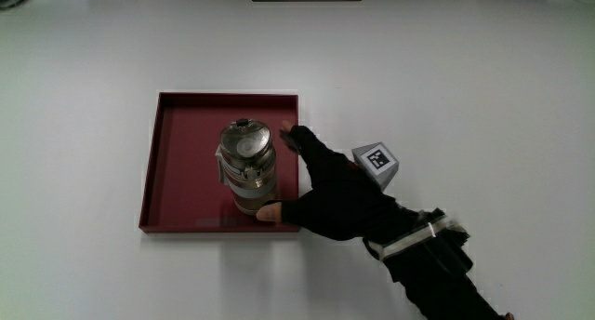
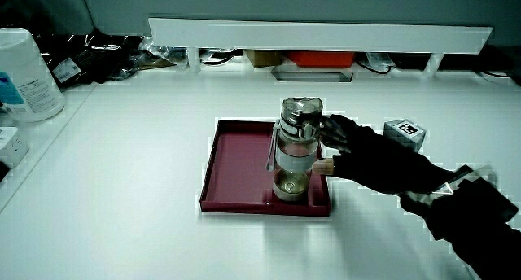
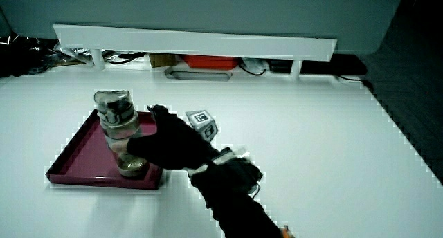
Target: Place bottle
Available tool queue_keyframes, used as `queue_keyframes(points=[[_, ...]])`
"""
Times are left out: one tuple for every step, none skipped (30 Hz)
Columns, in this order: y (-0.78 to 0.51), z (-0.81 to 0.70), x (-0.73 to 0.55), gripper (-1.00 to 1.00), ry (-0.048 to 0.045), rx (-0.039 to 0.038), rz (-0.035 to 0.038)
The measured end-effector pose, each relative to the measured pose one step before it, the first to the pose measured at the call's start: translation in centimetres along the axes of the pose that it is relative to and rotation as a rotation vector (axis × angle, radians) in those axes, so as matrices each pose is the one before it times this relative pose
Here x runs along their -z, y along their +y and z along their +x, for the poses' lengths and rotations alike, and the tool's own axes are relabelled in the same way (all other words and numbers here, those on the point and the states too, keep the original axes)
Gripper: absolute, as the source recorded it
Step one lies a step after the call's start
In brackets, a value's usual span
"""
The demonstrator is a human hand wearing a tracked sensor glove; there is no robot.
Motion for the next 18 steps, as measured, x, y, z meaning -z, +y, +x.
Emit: queue_keyframes(points=[[-0.37, -0.541, -0.369, -1.0, -0.01945, 0.00526, -0.01126], [-0.377, -0.532, -0.376, -1.0, -0.01945, 0.00526, -0.01126], [-0.384, -0.523, -0.382, -1.0, -0.01945, 0.00526, -0.01126], [-0.43, -0.306, -0.354, -1.0, -0.01012, -0.00404, -0.00667], [-0.431, -0.304, -0.355, -1.0, -0.01012, -0.00404, -0.00667], [-0.388, -0.525, -0.263, -1.0, -0.01418, -0.01394, -0.00027], [-0.36, -0.37, -0.309, -1.0, -0.02753, 0.00007, 0.00068], [-0.271, -0.298, -0.318, -1.0, -0.03343, -0.00803, -0.00445], [-0.279, -0.542, -0.156, -1.0, -0.00676, -0.00844, -0.00395], [-0.257, -0.144, -0.277, -1.0, -0.04298, 0.00437, 0.00012], [-0.267, -0.261, -0.183, -1.0, -0.01759, 0.00348, -0.00532], [-0.282, -0.177, -0.196, -1.0, -0.01948, -0.00335, -0.00452], [-0.275, -0.229, -0.182, -1.0, -0.01393, -0.00614, 0.00238], [-0.251, -0.319, -0.151, -1.0, 0.00446, 0.00424, -0.00627], [-0.205, -0.061, -0.193, -1.0, -0.00606, 0.00178, -0.00351], [-0.198, 0.038, -0.249, -1.0, -0.0273, -0.00103, 0.00215], [-0.199, -0.081, -0.149, -1.0, -0.00938, -0.00904, 0.00278], [-0.169, 0.016, -0.106, -1.0, 0.00786, -0.0064, -0.00289]])
